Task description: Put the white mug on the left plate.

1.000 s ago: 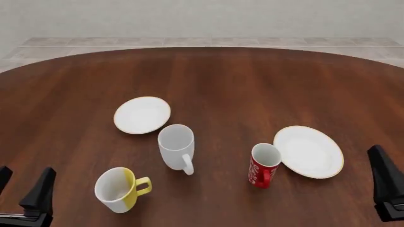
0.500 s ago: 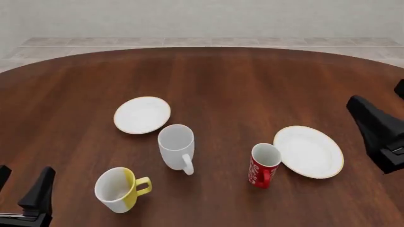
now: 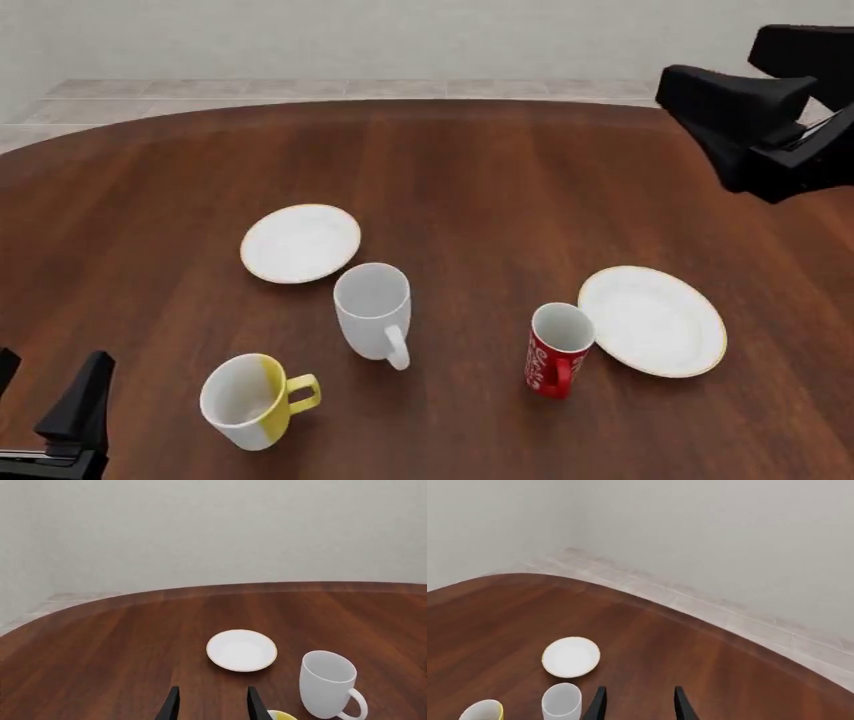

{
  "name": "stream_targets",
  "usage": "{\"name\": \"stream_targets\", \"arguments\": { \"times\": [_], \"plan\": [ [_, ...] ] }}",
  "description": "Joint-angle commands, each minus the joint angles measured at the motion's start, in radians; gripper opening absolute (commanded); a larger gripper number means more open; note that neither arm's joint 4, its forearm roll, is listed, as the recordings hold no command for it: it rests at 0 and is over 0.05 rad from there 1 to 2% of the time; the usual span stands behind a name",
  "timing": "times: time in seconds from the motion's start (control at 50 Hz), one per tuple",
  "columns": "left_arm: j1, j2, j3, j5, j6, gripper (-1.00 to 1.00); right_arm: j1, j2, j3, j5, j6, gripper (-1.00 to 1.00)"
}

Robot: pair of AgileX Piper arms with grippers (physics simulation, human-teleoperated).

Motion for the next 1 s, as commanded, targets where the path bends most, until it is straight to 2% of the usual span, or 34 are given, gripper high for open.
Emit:
{"name": "stream_targets", "arguments": {
  "times": [0.02, 0.14, 0.16, 0.24, 0.42, 0.48, 0.54, 0.64, 0.74, 1.0],
  "plan": [
    [0.001, 0.000, 0.000, 0.000, -0.002, 1.00, 0.055, 0.124, -0.127, 0.070, 0.003, 1.00],
    [-0.001, 0.000, 0.000, 0.001, -0.001, 1.00, 0.082, 0.192, -0.199, 0.102, 0.047, 1.00],
    [-0.001, 0.000, 0.000, 0.001, -0.001, 1.00, 0.100, 0.210, -0.229, 0.135, 0.070, 1.00],
    [0.000, 0.000, -0.001, 0.001, -0.002, 1.00, 0.113, 0.227, -0.258, 0.156, 0.064, 1.00],
    [0.000, 0.000, -0.002, 0.000, -0.004, 1.00, 0.164, 0.304, -0.354, 0.199, 0.087, 1.00],
    [0.001, 0.000, -0.002, 0.000, -0.006, 1.00, 0.131, 0.341, -0.367, 0.233, 0.061, 1.00],
    [0.000, 0.000, -0.003, 0.000, -0.008, 1.00, 0.147, 0.355, -0.383, 0.241, 0.082, 1.00],
    [-0.002, 0.000, -0.003, 0.000, -0.010, 1.00, 0.148, 0.360, -0.354, 0.215, 0.082, 1.00],
    [-0.004, 0.000, -0.004, -0.002, -0.012, 1.00, 0.157, 0.379, -0.330, 0.206, 0.152, 1.00],
    [-0.004, 0.000, -0.008, -0.004, -0.018, 1.00, 0.203, 0.388, -0.260, 0.153, 0.225, 1.00]
  ]
}}
